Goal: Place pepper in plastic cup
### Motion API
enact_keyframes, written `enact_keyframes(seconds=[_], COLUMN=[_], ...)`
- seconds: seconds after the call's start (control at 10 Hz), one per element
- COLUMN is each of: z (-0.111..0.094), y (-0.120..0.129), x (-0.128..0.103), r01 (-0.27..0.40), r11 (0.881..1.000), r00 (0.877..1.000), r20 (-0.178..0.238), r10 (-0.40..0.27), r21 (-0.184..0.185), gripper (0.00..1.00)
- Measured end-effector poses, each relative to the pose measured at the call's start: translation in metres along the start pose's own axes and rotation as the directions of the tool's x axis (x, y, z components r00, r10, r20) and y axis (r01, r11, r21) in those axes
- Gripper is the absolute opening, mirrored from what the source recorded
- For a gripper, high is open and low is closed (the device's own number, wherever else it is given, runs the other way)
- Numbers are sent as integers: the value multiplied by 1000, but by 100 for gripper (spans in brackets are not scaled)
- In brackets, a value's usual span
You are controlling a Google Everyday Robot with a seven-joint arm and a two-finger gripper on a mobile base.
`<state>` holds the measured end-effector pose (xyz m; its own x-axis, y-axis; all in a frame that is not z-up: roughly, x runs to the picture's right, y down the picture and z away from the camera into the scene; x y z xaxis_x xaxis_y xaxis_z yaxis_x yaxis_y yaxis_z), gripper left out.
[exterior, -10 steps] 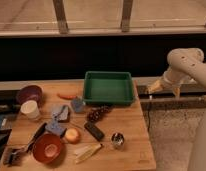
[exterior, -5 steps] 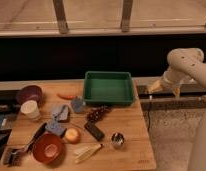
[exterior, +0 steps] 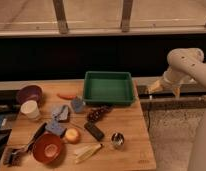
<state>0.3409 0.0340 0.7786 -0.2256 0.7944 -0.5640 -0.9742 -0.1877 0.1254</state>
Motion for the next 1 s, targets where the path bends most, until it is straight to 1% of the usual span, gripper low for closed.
enact_keyframes(seconds=[0.4,0.5,0.6,0.7,0.8,0.9,1.0], z=[-1,-1,-7,-10,-13,-16,-19], y=[0,-1,0,8,29,44,72], x=[-1,-1,-5,-7,-7,-4,0], r01=[1,12,60,111,188,244,318], r11=[1000,1000,998,993,982,970,948], r00=[1000,1000,998,993,981,969,947], r20=[1,2,25,31,42,47,56], r10=[-1,-12,-60,-112,-188,-244,-317], r21=[-4,-4,19,24,7,4,-9], gripper=[80,80,80,80,80,80,80])
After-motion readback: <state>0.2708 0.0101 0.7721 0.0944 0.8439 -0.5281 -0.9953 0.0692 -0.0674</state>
